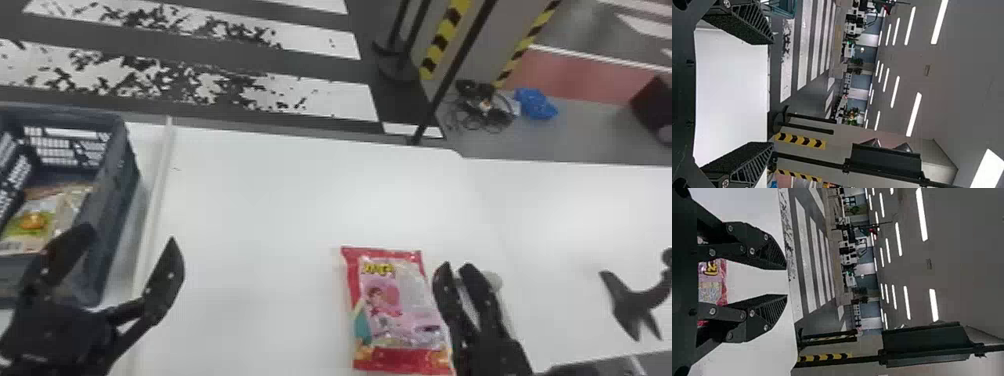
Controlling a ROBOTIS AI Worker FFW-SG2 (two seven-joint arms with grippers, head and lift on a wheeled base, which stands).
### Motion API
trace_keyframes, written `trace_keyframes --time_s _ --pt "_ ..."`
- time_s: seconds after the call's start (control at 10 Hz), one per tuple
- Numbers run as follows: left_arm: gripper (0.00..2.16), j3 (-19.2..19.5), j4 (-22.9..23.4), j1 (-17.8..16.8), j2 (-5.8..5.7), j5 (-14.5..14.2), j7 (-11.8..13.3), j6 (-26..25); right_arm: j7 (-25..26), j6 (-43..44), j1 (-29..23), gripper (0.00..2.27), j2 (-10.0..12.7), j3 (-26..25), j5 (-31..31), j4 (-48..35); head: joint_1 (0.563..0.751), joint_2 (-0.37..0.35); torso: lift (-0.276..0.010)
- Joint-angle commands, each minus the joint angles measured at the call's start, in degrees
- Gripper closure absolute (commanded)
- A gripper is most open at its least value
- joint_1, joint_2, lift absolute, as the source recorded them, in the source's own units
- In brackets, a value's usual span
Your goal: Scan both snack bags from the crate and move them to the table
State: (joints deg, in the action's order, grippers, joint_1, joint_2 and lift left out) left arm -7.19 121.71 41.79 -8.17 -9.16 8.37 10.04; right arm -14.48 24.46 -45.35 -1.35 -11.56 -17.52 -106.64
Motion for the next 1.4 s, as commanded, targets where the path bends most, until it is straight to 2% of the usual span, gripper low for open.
trace_keyframes --time_s 0.0,0.2,0.4,0.5,0.7,0.8,0.9,1.0,1.3 --pt "0.08 -0.02 -0.24 -0.31 0.00 0.02 -0.11 0.20 -2.66 -11.06 0.35 0.05 -0.05 -5.58 -1.29 -2.52 0.695 -0.288 -0.087" --pt "0.08 -0.02 -0.77 -1.01 0.00 0.02 -0.11 0.37 -7.76 -17.39 1.22 0.06 -0.49 -11.29 0.29 -3.14 0.695 -0.346 -0.087" --pt "0.08 -0.02 -1.03 -0.57 -0.18 0.20 -0.02 6.35 -13.03 -21.61 1.49 0.06 -1.99 -16.57 1.61 -3.05 0.695 -0.350 -0.087" --pt "0.08 0.42 -1.38 -0.39 -0.44 0.20 0.24 6.70 -13.65 -21.61 1.49 0.07 -2.43 -18.06 3.02 -3.05 0.695 -0.350 -0.087" --pt "0.08 1.21 -2.79 -0.83 -0.62 -0.07 0.60 6.70 -13.65 -25.65 3.25 0.07 -4.10 -18.15 6.36 -0.68 0.695 -0.350 -0.087" --pt "0.08 1.47 -2.70 -0.92 -0.70 -0.33 1.04 6.70 -14.09 -29.52 5.71 0.07 -5.33 -18.15 7.41 2.14 0.695 -0.350 -0.087" --pt "0.08 1.65 -2.26 -0.92 -0.79 -0.33 1.21 6.00 -16.64 -35.85 9.66 0.07 -6.56 -19.38 7.24 6.09 0.695 -0.350 -0.087" --pt "0.08 1.65 -1.82 -0.92 -1.14 -0.33 1.21 5.47 -17.87 -36.38 11.86 0.07 -6.65 -20.79 7.32 9.08 0.695 -0.350 -0.087" --pt "0.08 1.74 -1.56 -1.01 -1.41 -0.07 1.30 3.54 -18.57 -34.27 13.44 0.07 -8.67 -22.19 6.62 13.30 0.695 -0.350 -0.087"
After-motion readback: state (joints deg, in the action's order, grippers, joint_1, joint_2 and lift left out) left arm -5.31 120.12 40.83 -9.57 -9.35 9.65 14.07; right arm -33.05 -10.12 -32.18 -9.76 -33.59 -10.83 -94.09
